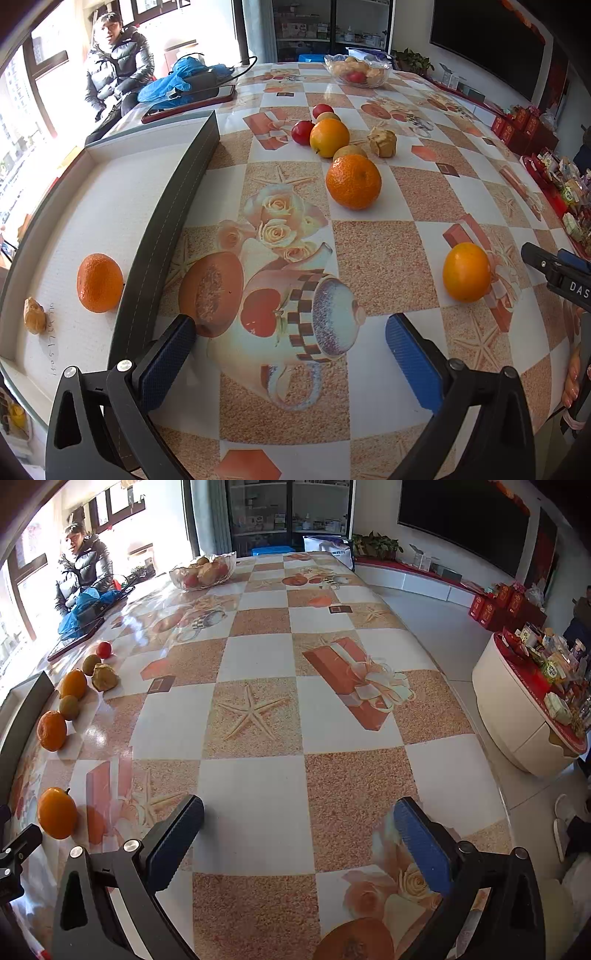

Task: Organize fruits
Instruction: 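Withdraw both open tools from the tray back toward the fruits, then grasp an orange in the fruit row with the left tool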

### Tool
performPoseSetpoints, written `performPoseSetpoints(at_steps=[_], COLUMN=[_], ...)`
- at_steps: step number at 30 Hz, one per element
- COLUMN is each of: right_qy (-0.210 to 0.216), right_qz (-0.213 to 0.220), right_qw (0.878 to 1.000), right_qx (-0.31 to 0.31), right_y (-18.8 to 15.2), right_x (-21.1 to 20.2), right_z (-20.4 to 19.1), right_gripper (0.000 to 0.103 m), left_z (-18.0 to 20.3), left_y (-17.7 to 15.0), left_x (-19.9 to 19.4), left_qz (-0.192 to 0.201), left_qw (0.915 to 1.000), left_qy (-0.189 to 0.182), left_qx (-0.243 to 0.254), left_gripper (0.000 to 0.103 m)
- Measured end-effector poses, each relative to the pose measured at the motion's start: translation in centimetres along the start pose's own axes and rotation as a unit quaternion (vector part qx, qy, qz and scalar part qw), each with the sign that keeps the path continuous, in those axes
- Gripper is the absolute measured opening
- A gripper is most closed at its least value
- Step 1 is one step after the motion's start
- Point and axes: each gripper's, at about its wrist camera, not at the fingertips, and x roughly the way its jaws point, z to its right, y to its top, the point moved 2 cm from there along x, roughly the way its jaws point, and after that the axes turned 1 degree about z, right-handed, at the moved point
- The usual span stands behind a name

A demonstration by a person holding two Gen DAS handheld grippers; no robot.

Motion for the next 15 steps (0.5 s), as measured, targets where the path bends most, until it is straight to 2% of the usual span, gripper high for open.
performPoseSetpoints(at_steps=[8,11,15], right_qy=[0.0,0.0,0.001], right_qz=[0.0,0.0,0.0], right_qw=[1.0,1.0,1.0], right_qx=[0.0,0.0,0.0], right_y=[0.0,0.0,0.0], right_x=[0.0,0.0,0.0], right_z=[0.1,0.0,0.1], right_gripper=[0.103,0.103,0.103], left_z=[-0.1,-0.3,0.5], left_y=[0.5,1.3,3.5], left_x=[0.1,0.4,0.3], left_qz=[-0.008,-0.028,-0.026], left_qw=[1.0,0.9996,0.9994], left_qy=[0.001,-0.009,-0.023], left_qx=[0.0,-0.002,-0.003], left_gripper=[0.103,0.101,0.097])
